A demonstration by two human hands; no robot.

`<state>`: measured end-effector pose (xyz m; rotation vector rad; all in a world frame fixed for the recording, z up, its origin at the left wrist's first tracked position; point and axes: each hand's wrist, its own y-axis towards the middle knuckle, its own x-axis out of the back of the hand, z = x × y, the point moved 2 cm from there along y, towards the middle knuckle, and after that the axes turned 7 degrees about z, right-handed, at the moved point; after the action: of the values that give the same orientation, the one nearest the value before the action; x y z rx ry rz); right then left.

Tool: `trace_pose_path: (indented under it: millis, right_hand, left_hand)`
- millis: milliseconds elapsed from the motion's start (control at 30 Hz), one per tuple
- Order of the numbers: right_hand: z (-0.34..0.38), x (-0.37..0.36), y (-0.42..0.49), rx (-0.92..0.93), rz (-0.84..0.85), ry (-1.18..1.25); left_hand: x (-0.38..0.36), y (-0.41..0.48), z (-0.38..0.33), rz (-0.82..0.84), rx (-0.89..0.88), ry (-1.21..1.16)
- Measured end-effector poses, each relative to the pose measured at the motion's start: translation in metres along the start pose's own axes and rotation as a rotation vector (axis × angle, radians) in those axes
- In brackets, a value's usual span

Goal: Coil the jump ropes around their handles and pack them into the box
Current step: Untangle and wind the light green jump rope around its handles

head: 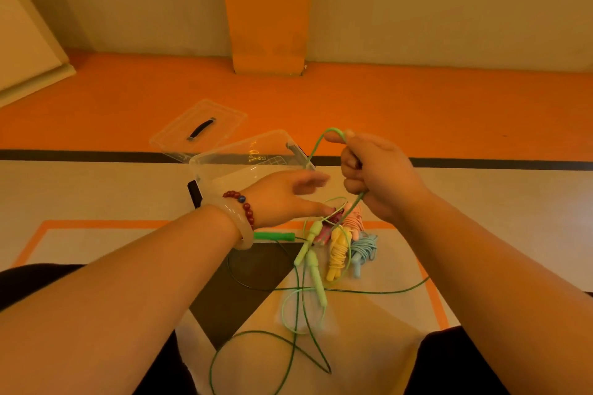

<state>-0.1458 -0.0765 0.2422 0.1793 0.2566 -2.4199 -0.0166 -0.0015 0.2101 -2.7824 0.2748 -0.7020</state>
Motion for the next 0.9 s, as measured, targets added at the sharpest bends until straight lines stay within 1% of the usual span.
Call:
trace_pose_path:
  millis: [67, 100, 133, 200, 233, 300, 367, 400, 433, 500, 533, 600, 633, 667, 700, 733, 767, 800, 867, 900]
  right_hand:
    - [0.003, -0.005, 0.001, 0.002, 0.009, 0.069]
    - [0.005, -0.007, 0.002, 0.022, 0.006, 0.104]
    - [0.008, -0.007, 0.002, 0.052, -0.007, 0.128]
    - [0.015, -0.003, 0.002, 0.104, -0.05, 0.16]
    - [0.018, 0.0, 0.002, 0.111, -0.068, 0.182]
    - [0.019, 0.005, 0.002, 0.083, -0.078, 0.248]
    - [0.015, 0.004, 0.001, 0.019, -0.044, 0.313]
    - [0.012, 0.001, 0.0, -0.006, -0.015, 0.34]
    - [0.01, -0.002, 0.0, -0.023, 0.008, 0.362]
    - [0.011, -0.007, 0.0, -0.014, 0.024, 0.387]
    - [0.014, -0.007, 0.0, 0.009, 0.013, 0.384]
    - [0.019, -0.003, 0.0, 0.053, -0.044, 0.37]
    - [0.019, 0.002, 0.001, 0.052, -0.087, 0.35]
    - [0.016, 0.007, 0.002, 0.029, -0.131, 0.297]
    - [0.012, 0.011, 0.002, -0.015, -0.166, 0.187]
    - [0.006, 0.015, 0.003, -0.071, -0.198, 0.011]
    - [0.002, 0.015, 0.001, -0.132, -0.214, -0.192]
    - [-0.001, 0.014, -0.001, -0.179, -0.209, -0.371]
    - [-0.005, 0.006, -0.005, -0.229, -0.157, -0.622]
    - [-0.005, 0.003, -0.006, -0.234, -0.121, -0.755]
  left_hand:
    - [-0.017, -0.001, -0.004, 0.134, -0.024, -0.051]
    - [-0.025, -0.002, -0.002, 0.202, -0.003, 0.013]
    - [-0.03, -0.002, 0.002, 0.259, 0.032, 0.142]
    - [-0.033, 0.0, 0.016, 0.27, 0.114, 0.351]
    - [-0.031, 0.001, 0.021, 0.229, 0.152, 0.376]
    - [-0.027, 0.001, 0.029, 0.111, 0.179, 0.307]
    - [-0.027, 0.004, 0.028, 0.026, 0.086, 0.235]
    - [-0.031, 0.005, 0.023, 0.03, 0.024, 0.151]
    - [-0.036, 0.007, 0.019, 0.075, -0.016, 0.044]
    - [-0.046, 0.011, 0.013, 0.188, -0.035, -0.124]
    - [-0.049, 0.011, 0.011, 0.23, -0.01, -0.106]
    - [-0.045, 0.008, 0.011, 0.33, 0.086, 0.134]
    - [-0.039, 0.006, 0.013, 0.355, 0.178, 0.276]
    - [-0.03, 0.002, 0.013, 0.343, 0.282, 0.387]
    - [-0.019, 0.001, 0.015, 0.268, 0.352, 0.464]
    - [-0.008, 0.0, 0.014, 0.165, 0.373, 0.501]
    - [0.003, 0.0, 0.013, 0.081, 0.366, 0.491]
    - [0.012, 0.0, 0.01, 0.017, 0.333, 0.392]
    - [0.024, 0.0, 0.0, -0.063, 0.242, 0.037]
    - [0.027, -0.002, -0.006, -0.08, 0.194, -0.101]
